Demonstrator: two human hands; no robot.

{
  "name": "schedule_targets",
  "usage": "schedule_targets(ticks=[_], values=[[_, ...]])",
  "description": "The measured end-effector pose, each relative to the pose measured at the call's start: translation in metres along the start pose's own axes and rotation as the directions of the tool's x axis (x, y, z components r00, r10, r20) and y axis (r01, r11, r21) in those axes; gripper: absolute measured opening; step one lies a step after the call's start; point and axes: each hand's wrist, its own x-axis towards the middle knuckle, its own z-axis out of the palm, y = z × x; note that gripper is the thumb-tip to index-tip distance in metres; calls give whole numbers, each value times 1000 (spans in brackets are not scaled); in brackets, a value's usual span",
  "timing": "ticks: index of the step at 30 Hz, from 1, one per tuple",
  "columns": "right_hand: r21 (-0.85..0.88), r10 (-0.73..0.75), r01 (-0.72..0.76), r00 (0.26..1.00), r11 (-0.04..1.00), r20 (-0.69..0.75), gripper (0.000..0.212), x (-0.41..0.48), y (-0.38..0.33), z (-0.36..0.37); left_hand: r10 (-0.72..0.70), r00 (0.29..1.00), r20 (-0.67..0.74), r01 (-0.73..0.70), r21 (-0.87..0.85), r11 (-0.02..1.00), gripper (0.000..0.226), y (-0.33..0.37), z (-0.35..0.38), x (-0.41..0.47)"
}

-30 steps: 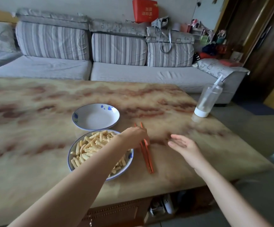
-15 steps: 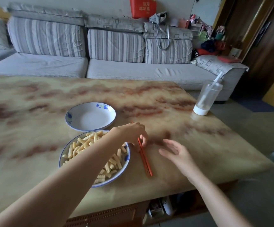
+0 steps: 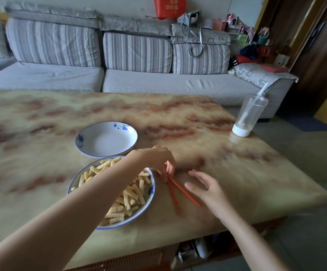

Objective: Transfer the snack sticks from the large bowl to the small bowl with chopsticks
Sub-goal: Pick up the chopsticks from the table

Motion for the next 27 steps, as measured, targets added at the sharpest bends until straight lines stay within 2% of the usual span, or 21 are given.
schedule_targets(ticks=[5,10,17,20,22,24,27], values=[[48,2,-2,1000,999,7,33,-2,0,-2,-4,1000,16,5,-63,998,16,-4,2,1],[36,-15,15,1000,999,1,32,0,1,-3,-28,999,-26,25,-114,993,20,-10,8,1],[39,-20,20,1000,999,-9,35,1,0,-1,-79,992,-95,44,-329,943,18,-15,9,-3],[71,-34,37,998,997,-54,37,2,-2,-1,-86,972,-219,-13,-412,911,15,-14,7,-6],[151,-32,51,991,987,-128,34,4,-5,-1,-110,937,-333,-66,-477,877,11,-11,3,-10],[254,-17,70,979,965,-203,26,6,-13,1,-110,903,-414,-133,-516,846,17,-10,-2,-10],[378,-11,100,973,920,-230,25,11,-29,6,-110,882,-459,-187,-554,811,20,-4,-10,-12]])
